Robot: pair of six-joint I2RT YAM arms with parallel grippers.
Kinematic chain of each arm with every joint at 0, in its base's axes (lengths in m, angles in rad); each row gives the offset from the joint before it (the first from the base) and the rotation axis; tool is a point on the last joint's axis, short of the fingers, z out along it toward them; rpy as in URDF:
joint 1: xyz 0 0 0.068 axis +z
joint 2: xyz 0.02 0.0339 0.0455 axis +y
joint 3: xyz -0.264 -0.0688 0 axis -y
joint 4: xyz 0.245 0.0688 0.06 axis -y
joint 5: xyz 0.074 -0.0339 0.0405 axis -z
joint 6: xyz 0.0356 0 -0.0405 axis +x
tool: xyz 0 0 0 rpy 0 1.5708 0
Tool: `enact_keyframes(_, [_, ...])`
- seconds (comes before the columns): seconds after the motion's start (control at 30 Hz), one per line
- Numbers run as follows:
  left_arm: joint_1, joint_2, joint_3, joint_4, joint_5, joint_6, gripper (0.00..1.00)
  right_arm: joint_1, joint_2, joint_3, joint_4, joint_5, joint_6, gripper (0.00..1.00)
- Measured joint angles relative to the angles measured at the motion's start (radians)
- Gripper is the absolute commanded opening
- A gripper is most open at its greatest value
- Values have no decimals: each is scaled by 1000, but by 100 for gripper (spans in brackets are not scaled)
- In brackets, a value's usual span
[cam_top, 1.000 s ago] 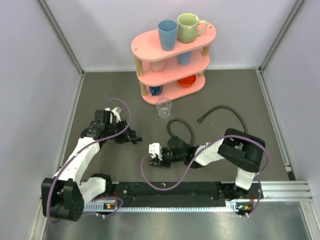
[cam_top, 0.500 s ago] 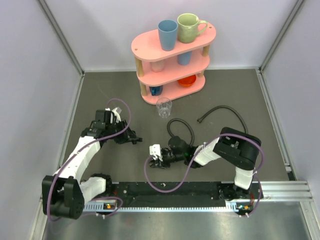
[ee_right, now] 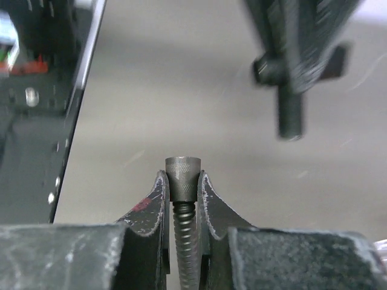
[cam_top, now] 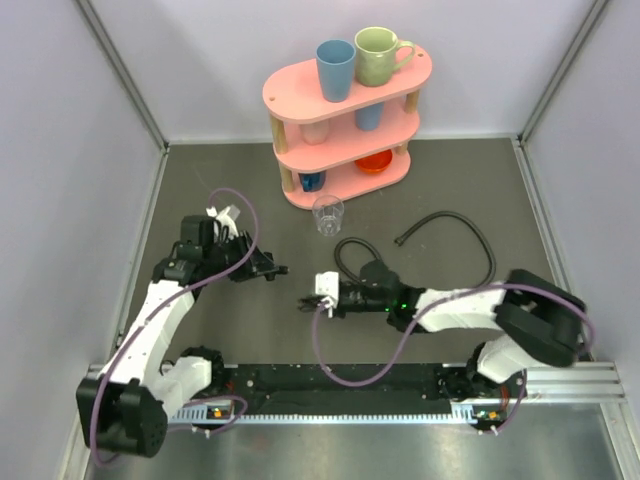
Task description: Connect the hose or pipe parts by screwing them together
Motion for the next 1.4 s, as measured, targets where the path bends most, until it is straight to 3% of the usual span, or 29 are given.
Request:
enact_keyframes(0.2, [0, -169, 51, 53, 156, -46, 0, -28, -322, -58, 67, 17, -9, 0])
enact_keyframes(0.4, [-21, -274, 51, 148, 302, -99, 0, -43, -449, -142, 113, 3, 2, 0])
enact_keyframes(0.63, [-64, -313, 42, 229, 373, -124, 0, -79, -430, -227, 325, -3, 153, 0])
enact_keyframes(0.87, [-66, -289, -9, 233, 329, -130, 0, -82, -394, -243, 531, 7, 272, 0])
enact_keyframes(1.2, [-174, -209, -128, 343, 228, -229, 0, -86, -359, -229, 602, 104, 414, 4])
enact_keyframes(1.4, [-251, -185, -187, 475, 168, -318, 0, -93, -277, -108, 607, 156, 550, 11])
